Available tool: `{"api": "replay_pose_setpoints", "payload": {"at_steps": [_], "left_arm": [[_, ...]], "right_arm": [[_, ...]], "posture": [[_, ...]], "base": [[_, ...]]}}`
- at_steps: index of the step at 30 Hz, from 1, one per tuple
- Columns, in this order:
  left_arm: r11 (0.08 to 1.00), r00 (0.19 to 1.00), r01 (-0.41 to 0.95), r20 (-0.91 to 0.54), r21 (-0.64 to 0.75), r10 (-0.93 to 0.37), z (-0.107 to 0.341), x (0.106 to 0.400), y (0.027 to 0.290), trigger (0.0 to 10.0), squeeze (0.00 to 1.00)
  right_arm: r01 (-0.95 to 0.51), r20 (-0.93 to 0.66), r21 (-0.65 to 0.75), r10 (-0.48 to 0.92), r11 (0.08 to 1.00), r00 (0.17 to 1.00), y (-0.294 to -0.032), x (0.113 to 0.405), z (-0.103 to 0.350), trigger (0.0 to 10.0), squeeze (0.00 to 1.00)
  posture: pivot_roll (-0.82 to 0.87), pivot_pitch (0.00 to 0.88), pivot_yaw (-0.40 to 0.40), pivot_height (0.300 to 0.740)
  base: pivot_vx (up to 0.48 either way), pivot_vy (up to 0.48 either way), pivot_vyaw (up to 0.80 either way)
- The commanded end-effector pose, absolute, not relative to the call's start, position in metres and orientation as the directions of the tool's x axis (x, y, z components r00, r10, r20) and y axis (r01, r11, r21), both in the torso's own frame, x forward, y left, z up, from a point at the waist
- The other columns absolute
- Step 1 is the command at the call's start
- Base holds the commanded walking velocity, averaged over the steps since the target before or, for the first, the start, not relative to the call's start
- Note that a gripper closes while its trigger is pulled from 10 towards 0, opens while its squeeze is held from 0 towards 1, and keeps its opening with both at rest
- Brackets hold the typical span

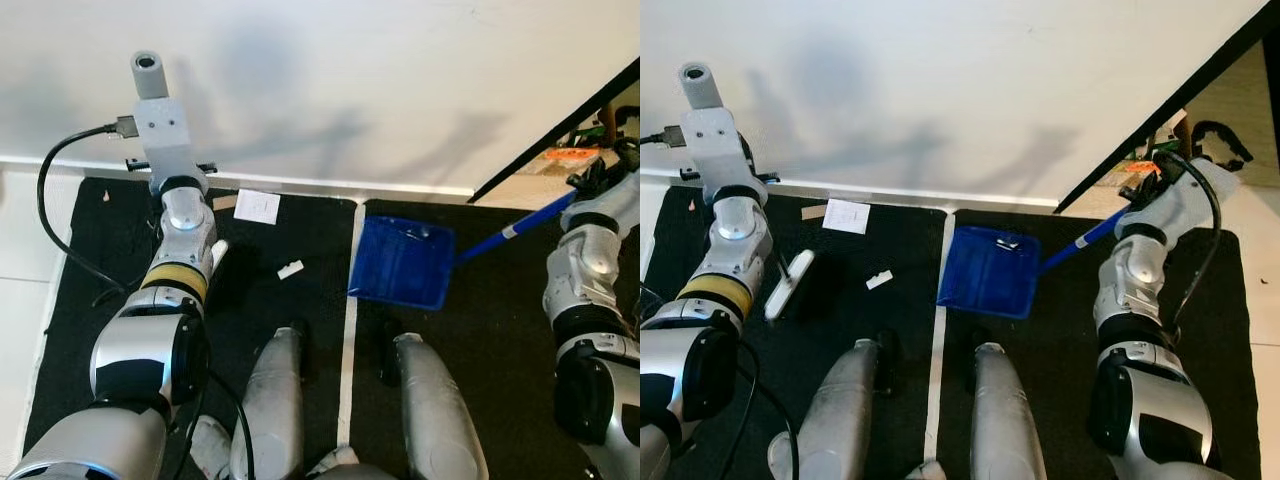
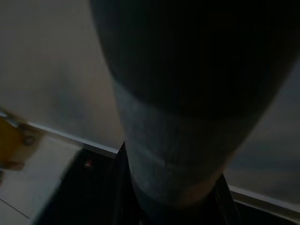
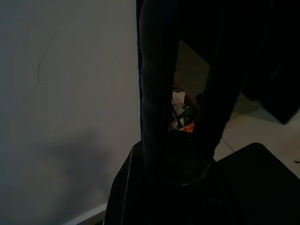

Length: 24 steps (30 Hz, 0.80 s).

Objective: Sweep floor

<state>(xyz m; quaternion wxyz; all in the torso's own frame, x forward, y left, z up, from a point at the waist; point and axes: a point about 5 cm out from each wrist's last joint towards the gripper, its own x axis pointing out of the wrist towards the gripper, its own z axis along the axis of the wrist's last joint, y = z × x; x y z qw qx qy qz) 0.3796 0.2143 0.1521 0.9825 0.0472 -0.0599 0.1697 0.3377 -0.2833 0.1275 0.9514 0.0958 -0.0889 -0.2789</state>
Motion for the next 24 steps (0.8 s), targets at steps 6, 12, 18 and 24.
{"api": "replay_pose_setpoints", "payload": {"at_steps": [6,12,18,24], "left_arm": [[0.973,0.974,-0.211,0.096,0.089,0.203,0.126,0.368,0.2,10.0,0.0],[0.957,0.958,-0.284,0.046,0.065,0.282,0.099,0.345,0.23,10.0,0.0],[0.925,0.929,-0.371,0.02,0.086,0.371,0.082,0.324,0.254,10.0,0.0],[0.921,0.925,-0.381,0.039,0.078,0.379,0.086,0.322,0.261,10.0,0.0]], "right_arm": [[0.505,-0.042,0.251,-0.512,0.826,0.858,-0.272,0.318,0.079,10.0,0.0],[0.491,-0.09,0.217,-0.483,0.844,0.871,-0.268,0.308,0.062,10.0,0.0],[0.499,-0.178,0.214,-0.469,0.84,0.865,-0.268,0.3,0.046,10.0,0.0],[0.482,-0.189,0.292,-0.444,0.826,0.876,-0.261,0.304,0.045,10.0,0.0]], "posture": [[-0.01,0.28,0.058,0.74],[0.0,0.197,0.049,0.74],[0.02,0.158,0.025,0.74],[0.04,0.147,0.01,0.74]], "base": [[0.0,0.0,0.0],[0.0,0.0,0.0],[0.0,0.0,0.0],[0.0,0.0,0.0]]}}
